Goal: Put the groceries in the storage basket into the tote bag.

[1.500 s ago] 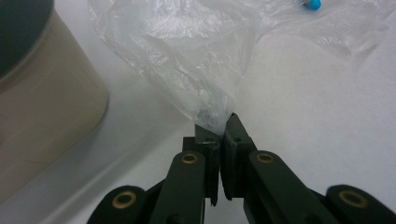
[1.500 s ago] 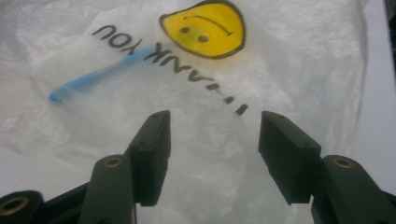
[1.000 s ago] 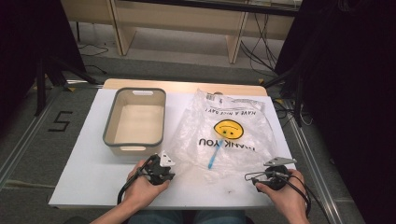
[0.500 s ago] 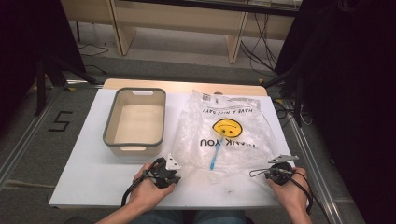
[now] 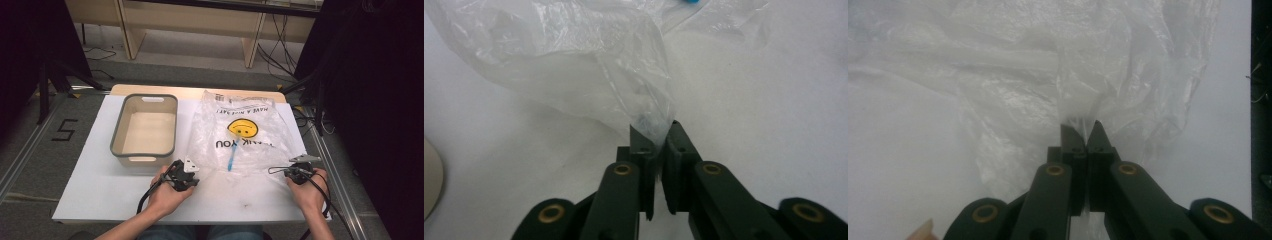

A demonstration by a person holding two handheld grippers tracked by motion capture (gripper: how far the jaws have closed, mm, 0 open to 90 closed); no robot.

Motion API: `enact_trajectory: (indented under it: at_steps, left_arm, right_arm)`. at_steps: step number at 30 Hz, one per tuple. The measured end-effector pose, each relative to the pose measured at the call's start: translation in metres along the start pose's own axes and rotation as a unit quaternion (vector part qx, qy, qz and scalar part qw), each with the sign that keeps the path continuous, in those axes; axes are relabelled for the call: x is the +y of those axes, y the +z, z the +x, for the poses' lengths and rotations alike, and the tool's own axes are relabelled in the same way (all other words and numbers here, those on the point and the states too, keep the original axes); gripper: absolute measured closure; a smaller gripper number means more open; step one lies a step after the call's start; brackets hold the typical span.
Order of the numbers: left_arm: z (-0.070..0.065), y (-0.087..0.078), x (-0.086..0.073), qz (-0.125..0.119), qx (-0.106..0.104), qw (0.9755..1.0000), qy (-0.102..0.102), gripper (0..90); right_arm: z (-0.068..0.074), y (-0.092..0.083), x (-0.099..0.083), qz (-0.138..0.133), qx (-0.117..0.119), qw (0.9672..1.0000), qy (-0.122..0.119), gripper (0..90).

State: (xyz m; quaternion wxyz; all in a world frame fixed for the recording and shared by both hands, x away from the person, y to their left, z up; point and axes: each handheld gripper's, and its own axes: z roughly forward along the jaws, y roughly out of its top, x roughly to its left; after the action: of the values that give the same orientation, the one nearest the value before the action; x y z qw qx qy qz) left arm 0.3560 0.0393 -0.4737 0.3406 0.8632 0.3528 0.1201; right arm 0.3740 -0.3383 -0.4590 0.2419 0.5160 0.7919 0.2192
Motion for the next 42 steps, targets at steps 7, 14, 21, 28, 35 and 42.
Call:
enact_trajectory:
  at_steps: [7, 14, 21, 28, 35, 42]
  left_arm:
    - [-0.003, -0.021, -0.010, -0.012, -0.012, 0.9997, -0.018, 50.6]
    - [0.005, -0.041, -0.018, -0.018, 0.025, 0.9994, -0.018, 28.4]
    - [0.013, -0.047, -0.025, -0.026, 0.022, 0.9992, -0.021, 16.2]
    - [0.014, -0.047, -0.028, -0.051, 0.003, 0.9985, -0.019, 14.5]
    - [0.016, -0.044, -0.028, -0.057, 0.002, 0.9982, -0.016, 15.4]
    - [0.017, -0.043, -0.028, -0.063, 0.007, 0.9979, -0.015, 15.7]
  right_arm:
    - [0.008, -0.020, -0.007, -0.030, 0.016, 0.9994, -0.008, 73.2]
    - [0.016, -0.041, -0.008, -0.098, 0.051, 0.9934, -0.030, 63.0]
    - [0.025, -0.037, -0.004, -0.120, 0.082, 0.9888, -0.035, 53.5]
    - [0.019, -0.054, 0.005, -0.182, 0.055, 0.9815, -0.024, 40.6]
    - [0.020, -0.048, 0.005, -0.177, 0.044, 0.9831, -0.014, 30.7]
    - [0.020, -0.041, 0.004, -0.166, 0.047, 0.9849, -0.004, 30.0]
